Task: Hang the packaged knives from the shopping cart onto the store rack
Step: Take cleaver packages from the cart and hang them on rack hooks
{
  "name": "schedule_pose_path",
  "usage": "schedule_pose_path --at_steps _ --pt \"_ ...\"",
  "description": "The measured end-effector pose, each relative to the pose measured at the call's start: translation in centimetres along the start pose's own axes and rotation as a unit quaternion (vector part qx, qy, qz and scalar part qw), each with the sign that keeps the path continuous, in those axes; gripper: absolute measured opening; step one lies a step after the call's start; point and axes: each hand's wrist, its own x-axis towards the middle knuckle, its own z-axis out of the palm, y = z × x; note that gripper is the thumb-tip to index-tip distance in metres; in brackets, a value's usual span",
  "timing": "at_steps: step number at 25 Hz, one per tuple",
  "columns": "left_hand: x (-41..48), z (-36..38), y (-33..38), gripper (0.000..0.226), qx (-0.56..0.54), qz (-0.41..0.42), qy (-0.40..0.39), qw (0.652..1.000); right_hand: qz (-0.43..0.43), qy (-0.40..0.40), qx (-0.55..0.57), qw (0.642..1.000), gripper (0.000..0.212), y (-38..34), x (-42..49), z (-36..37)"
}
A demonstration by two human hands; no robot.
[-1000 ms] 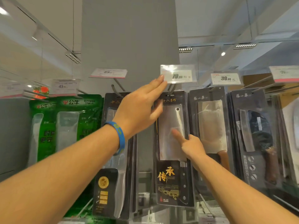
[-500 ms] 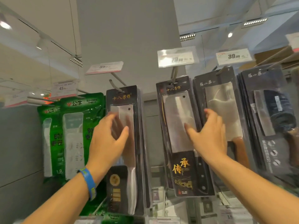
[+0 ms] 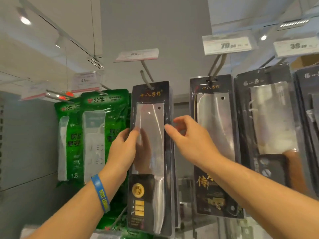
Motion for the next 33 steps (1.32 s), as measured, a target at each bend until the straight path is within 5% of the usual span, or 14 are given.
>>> schedule_pose_path --at_steps 6,13,18,21,23,33 --pt "0.6 1.3 -0.1 0.037 -0.026 0.008 0.066 0.997 0.090 -0.073 0.241 0.964 0.037 1.1 1.5 2.9" --pt "-0.8 2.8 1.7 0.101 0.010 0.010 0.118 0.993 0.036 -0.140 0.312 0.939 0.072 2.5 2.5 5.0" --pt "-2.0 2.7 2.9 0.116 0.012 0.008 0.149 0.989 0.029 -0.199 0.286 0.937 0.035 1.7 1.6 3.9" --pt "-3.0 2.0 3.2 0.105 0.013 0.025 0.175 0.984 -0.005 -0.198 0.298 0.934 0.020 0.9 1.0 3.1" --pt "-3.6 1.5 3.2 0.102 0.023 0.030 0.183 0.982 -0.010 -0.202 0.301 0.932 0.038 0.1 0.3 2.6" --pt "-3.9 1.5 3.5 0.085 0.041 0.042 0.132 0.990 -0.043 -0.177 0.301 0.936 0.035 1.7 0.4 0.7"
